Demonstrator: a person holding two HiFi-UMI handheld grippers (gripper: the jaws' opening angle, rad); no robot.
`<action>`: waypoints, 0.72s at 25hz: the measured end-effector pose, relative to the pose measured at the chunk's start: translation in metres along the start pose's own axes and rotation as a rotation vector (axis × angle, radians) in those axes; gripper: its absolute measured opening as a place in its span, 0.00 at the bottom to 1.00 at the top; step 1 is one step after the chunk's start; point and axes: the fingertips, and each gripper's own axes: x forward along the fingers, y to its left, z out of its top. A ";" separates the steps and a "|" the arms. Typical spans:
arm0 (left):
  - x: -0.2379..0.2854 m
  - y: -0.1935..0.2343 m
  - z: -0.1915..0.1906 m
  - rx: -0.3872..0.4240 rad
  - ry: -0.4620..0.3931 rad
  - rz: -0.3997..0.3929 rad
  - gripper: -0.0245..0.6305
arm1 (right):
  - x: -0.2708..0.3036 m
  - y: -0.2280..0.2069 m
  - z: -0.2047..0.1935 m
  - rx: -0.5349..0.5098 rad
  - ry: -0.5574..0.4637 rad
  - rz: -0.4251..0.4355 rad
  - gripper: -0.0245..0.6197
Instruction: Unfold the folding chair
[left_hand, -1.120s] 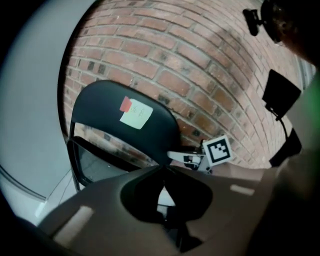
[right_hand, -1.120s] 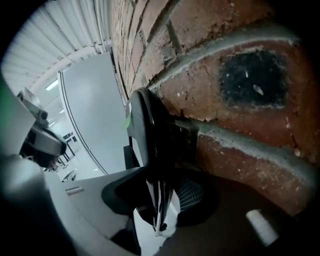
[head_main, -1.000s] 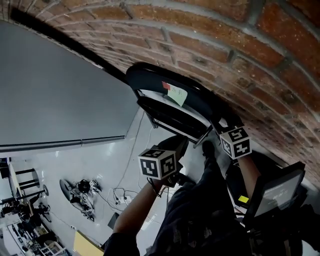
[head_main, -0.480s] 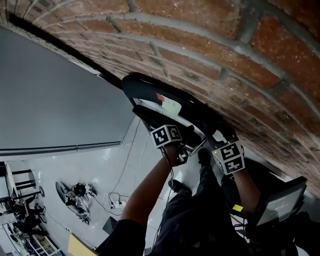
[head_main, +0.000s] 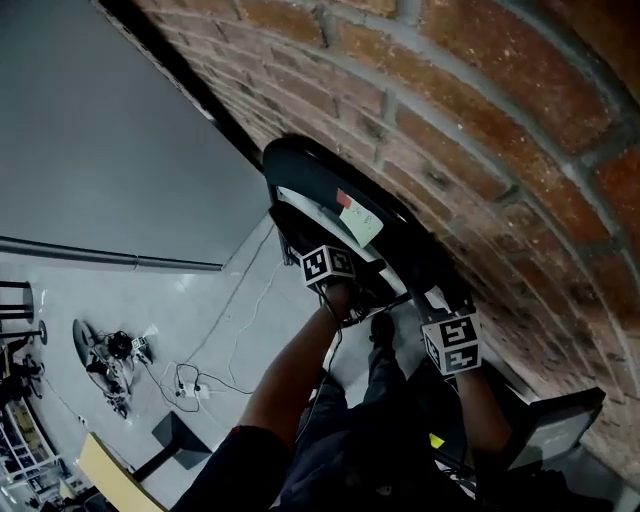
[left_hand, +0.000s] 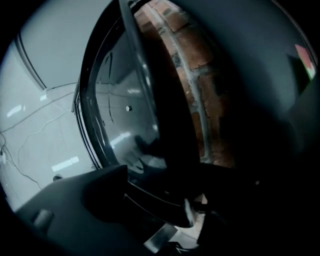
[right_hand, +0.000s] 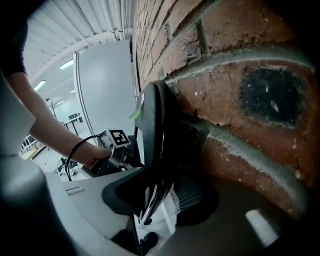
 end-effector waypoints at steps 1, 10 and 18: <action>-0.001 0.001 0.001 -0.005 -0.005 0.000 0.71 | 0.001 0.000 0.000 -0.013 0.002 -0.004 0.30; -0.012 -0.008 -0.007 -0.010 -0.035 -0.019 0.52 | 0.002 0.003 -0.003 -0.064 0.015 -0.006 0.31; -0.034 0.007 -0.022 0.026 -0.044 -0.032 0.52 | 0.003 0.007 -0.006 -0.087 0.036 0.009 0.31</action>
